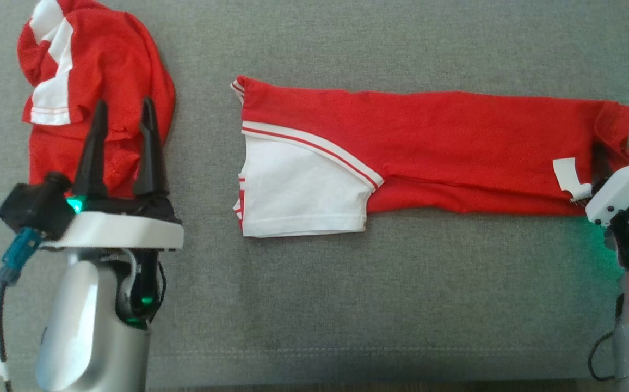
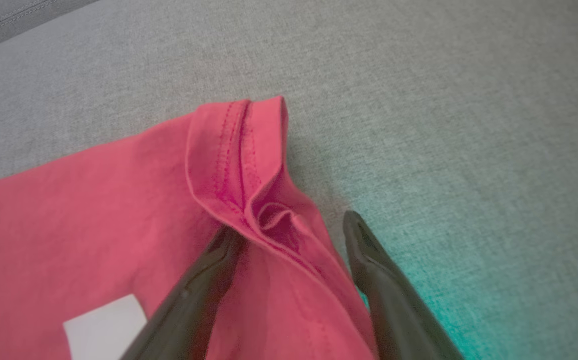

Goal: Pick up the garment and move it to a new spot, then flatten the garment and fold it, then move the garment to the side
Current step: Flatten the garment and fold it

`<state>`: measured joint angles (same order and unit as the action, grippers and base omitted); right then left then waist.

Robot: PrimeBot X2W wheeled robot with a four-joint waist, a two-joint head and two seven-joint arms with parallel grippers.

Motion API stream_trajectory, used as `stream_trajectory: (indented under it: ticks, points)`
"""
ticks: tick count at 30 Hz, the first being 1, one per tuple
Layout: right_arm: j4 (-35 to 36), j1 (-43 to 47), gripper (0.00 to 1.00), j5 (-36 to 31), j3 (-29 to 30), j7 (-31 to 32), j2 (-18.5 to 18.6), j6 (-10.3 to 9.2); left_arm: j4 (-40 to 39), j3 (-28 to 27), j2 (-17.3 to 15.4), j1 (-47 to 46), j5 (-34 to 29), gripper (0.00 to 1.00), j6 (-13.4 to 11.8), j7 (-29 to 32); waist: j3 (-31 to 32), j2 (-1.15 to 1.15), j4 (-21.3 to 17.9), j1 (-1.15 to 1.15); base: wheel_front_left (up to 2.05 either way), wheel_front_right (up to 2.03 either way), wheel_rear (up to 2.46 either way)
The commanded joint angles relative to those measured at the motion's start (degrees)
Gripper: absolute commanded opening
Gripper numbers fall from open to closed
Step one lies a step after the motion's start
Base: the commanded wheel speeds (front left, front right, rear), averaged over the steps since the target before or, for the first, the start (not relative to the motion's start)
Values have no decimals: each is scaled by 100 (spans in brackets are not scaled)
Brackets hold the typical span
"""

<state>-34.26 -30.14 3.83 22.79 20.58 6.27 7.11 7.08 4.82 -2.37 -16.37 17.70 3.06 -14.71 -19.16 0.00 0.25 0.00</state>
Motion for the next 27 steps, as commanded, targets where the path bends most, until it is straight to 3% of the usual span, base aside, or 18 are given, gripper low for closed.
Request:
stream_trajectory:
  ticks: [1, 3, 4, 5, 6, 15, 22, 27]
  points:
    - [97, -31, 100, 86, -183, 108, 8, 37, -214, -251, -54, -217, -50, 100, 18, -29, -52, 0, -22, 0, 0, 0, 0]
    - [121, -27, 100, 154, -187, 141, 7, 37, -216, -321, -53, -254, -59, 100, 27, -29, -80, 0, -34, 0, 0, 0, 0]
    - [121, -28, 85, 204, -177, 171, -1, 37, -214, -351, -53, -267, -65, 100, 34, -29, -90, 0, -40, 0, 0, 0, 0]
    - [117, -27, 21, 250, -178, 202, -6, 37, -212, -376, -53, -277, -71, 100, 41, -29, -98, 0, -45, 0, 0, 0, 0]
    - [117, -22, 0, 290, -197, 226, -6, 37, -211, -397, -53, -286, -76, 100, 47, -29, -103, 0, -50, 0, 0, 0, 0]
    - [278, -44, 0, 250, 13, 96, 159, 37, -179, -513, -52, -288, -94, 100, 64, -29, 28, 0, -110, 0, 0, 0, 0]
    - [800, -224, 0, -1387, 754, -487, 555, 37, -209, -495, -52, -225, -51, 100, 45, -29, 254, 0, -131, 0, 0, 0, 0]
    - [1007, -421, 0, -2102, 1127, -670, 291, 37, -195, -436, -51, -133, 21, 100, -11, -29, 442, 0, -124, 0, 0, 0, 0]
